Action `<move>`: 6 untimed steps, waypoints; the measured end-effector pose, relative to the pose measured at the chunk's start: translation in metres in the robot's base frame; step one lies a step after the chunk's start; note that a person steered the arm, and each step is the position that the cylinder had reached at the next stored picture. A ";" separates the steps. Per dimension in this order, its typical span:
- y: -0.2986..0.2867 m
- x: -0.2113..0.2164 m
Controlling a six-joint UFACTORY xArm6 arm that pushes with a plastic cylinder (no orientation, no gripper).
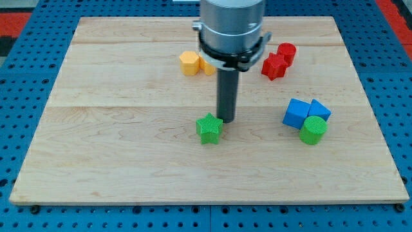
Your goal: Point your arm at blue triangle
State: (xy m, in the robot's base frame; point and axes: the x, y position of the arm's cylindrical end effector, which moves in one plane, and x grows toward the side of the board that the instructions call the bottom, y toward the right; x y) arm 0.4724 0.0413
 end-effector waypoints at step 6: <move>0.191 0.029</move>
